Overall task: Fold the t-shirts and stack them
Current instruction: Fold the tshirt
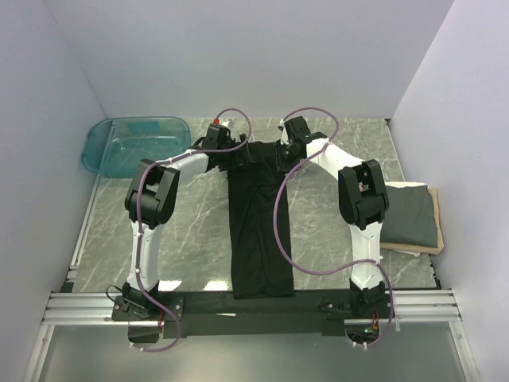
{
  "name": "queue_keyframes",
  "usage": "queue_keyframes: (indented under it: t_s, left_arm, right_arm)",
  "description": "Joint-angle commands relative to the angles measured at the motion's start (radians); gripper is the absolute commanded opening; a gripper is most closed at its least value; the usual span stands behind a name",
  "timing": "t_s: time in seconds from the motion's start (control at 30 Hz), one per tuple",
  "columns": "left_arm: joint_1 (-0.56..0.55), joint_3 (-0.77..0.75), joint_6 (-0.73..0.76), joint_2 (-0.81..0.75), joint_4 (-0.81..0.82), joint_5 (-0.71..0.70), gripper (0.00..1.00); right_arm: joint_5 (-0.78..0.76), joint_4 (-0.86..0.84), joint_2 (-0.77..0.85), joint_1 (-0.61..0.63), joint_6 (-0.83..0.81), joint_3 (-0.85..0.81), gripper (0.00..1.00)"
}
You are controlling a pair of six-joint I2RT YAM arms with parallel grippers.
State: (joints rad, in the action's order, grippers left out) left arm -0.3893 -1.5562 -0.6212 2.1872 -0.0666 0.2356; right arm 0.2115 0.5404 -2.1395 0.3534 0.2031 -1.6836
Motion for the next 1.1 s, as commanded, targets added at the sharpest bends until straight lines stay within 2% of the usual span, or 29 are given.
queue_keyframes:
  t_s: [0.0, 0.43, 0.5, 0.53, 0.57, 0.73, 1.07]
  left_arm:
    - [0.009, -0.010, 0.015, 0.022, -0.004, 0.002, 0.99]
    - [0.009, -0.016, 0.012, 0.029, -0.007, 0.001, 0.99]
    - [0.010, -0.010, 0.012, 0.028, -0.006, 0.001, 0.99]
    - [0.010, -0.010, 0.011, 0.028, -0.006, 0.001, 1.00]
    - [0.010, -0.010, 0.011, 0.029, -0.002, 0.002, 0.99]
    - [0.013, -0.010, 0.009, 0.029, -0.009, -0.001, 0.99]
    - [0.023, 0.002, 0.021, 0.026, -0.013, -0.004, 0.99]
  right_arm:
    - [0.077, -0.062, 0.041, -0.004, 0.001, 0.018, 0.38]
    - [0.147, -0.114, -0.028, 0.001, 0.022, -0.007, 0.35]
    - [0.184, -0.135, -0.014, 0.001, 0.032, 0.019, 0.22]
    - [0.190, -0.152, 0.004, 0.001, 0.038, 0.045, 0.07]
    - [0.190, -0.155, 0.012, 0.001, 0.042, 0.056, 0.00]
    - [0.183, -0.183, 0.067, -0.002, 0.088, 0.142, 0.00]
    - [0.085, -0.198, 0.118, -0.014, 0.169, 0.196, 0.00]
